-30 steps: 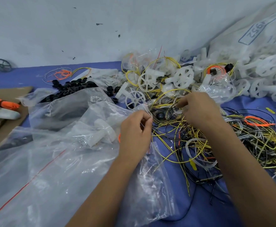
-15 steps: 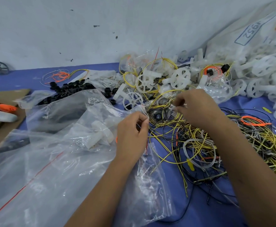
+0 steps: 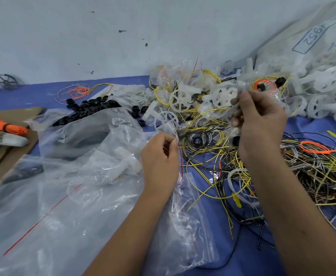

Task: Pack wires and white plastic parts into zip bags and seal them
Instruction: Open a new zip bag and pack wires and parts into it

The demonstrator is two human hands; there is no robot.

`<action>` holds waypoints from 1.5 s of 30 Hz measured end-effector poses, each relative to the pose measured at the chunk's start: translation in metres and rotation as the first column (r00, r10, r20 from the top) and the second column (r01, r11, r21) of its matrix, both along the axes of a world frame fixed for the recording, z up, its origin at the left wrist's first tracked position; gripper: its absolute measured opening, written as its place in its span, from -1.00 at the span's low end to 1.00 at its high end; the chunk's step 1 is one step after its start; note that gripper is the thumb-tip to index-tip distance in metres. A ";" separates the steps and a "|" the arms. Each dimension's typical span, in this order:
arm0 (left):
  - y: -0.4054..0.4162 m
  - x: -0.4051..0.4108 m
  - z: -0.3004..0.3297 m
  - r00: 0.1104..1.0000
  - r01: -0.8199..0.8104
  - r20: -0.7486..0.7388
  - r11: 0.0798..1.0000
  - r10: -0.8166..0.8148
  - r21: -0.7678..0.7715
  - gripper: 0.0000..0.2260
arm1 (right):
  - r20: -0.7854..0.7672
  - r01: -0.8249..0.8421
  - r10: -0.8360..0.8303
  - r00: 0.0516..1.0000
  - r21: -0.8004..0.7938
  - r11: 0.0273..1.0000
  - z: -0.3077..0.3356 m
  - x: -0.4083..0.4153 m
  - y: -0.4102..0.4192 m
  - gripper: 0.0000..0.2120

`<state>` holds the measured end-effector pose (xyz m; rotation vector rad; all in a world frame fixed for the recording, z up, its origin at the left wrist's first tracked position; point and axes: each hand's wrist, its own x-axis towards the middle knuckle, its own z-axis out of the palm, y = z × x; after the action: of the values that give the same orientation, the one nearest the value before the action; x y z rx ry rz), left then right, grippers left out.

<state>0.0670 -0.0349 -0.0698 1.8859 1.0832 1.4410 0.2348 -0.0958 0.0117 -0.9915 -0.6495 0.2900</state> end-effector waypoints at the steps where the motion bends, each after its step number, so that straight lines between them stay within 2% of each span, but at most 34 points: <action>1: 0.000 0.000 0.001 0.999 -0.036 0.017 0.999 0.036 -0.008 -0.85 | -0.081 -0.041 0.041 0.996 0.001 0.999 -0.005 -0.005 0.001 -0.92; 4: 0.000 -0.001 0.004 0.990 -0.110 0.083 0.994 0.111 -0.027 -0.83 | -0.225 -0.141 0.144 0.964 0.031 0.990 -0.017 -0.023 0.001 -0.90; 8: 0.002 -0.001 0.002 0.987 -0.098 0.120 0.994 0.104 -0.050 -0.83 | -0.391 -0.286 0.320 0.863 0.145 0.947 -0.025 -0.032 0.003 -0.88; 10: 0.000 -0.001 0.004 0.985 -0.103 0.135 0.994 0.109 -0.046 -0.82 | -0.367 -0.310 0.324 0.872 0.098 0.946 -0.030 -0.033 0.004 -0.87; 12: -0.002 -0.002 0.007 0.980 -0.126 0.154 0.992 0.125 -0.005 -0.81 | -0.262 -0.276 0.256 0.930 -0.040 0.960 -0.037 -0.036 0.006 -0.87; 17: -0.010 -0.003 0.014 0.990 -0.118 0.101 0.977 0.101 0.179 -0.90 | -0.101 -0.254 0.235 0.967 -0.253 0.934 -0.054 -0.046 0.013 -0.90; 19: -0.015 -0.003 0.016 0.997 -0.076 0.034 0.956 0.069 0.283 -0.94 | -0.075 -0.324 0.316 0.946 -0.312 0.893 -0.056 -0.050 0.015 -0.90; 22: -0.021 -0.001 0.018 1.000 0.022 -0.022 0.924 -0.015 0.381 -0.97 | -0.155 -0.497 0.476 0.866 -0.375 0.782 -0.060 -0.056 0.014 -0.90; 25: -0.023 0.000 0.018 0.998 0.056 -0.046 0.895 -0.040 0.443 -0.97 | -0.202 -0.585 0.553 0.808 -0.384 0.714 -0.061 -0.059 0.011 -0.88; 28: -0.025 0.000 0.018 0.997 0.067 -0.058 0.887 -0.045 0.457 -0.96 | -0.245 -0.657 0.610 0.754 -0.309 0.688 -0.057 -0.060 0.009 -0.85; 31: -0.026 0.000 0.018 0.999 0.034 -0.027 0.895 -0.025 0.444 -0.96 | -0.354 -0.649 0.580 0.734 -0.112 0.753 -0.050 -0.058 0.010 -0.87; 34: -0.021 -0.004 0.019 0.991 -0.101 0.118 0.929 0.062 0.356 -0.93 | -0.464 -0.560 0.512 0.723 0.039 0.828 -0.046 -0.052 0.010 -0.88; 36: -0.014 -0.007 0.018 0.967 -0.189 0.217 0.950 0.135 0.247 -0.92 | -0.505 -0.537 0.514 0.694 0.113 0.836 -0.046 -0.046 0.009 -0.88; 39: -0.008 -0.010 0.016 0.953 -0.220 0.248 0.961 0.176 0.165 -0.90 | -0.552 -0.562 0.591 0.589 0.247 0.790 -0.045 -0.040 0.008 -0.91; 44: -0.007 -0.008 0.014 0.961 -0.200 0.221 0.969 0.165 0.147 -0.88 | -0.607 -0.596 0.713 0.350 0.443 0.670 -0.045 -0.040 0.006 -0.86; 45: -0.007 -0.008 0.014 0.962 -0.197 0.219 0.970 0.163 0.144 -0.88 | -0.604 -0.600 0.724 0.332 0.457 0.656 -0.045 -0.041 0.006 -0.84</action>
<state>0.0589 -0.0414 -0.0557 1.7334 1.0865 1.8364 0.1939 -0.0898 -0.0333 -0.2948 -0.2424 1.3280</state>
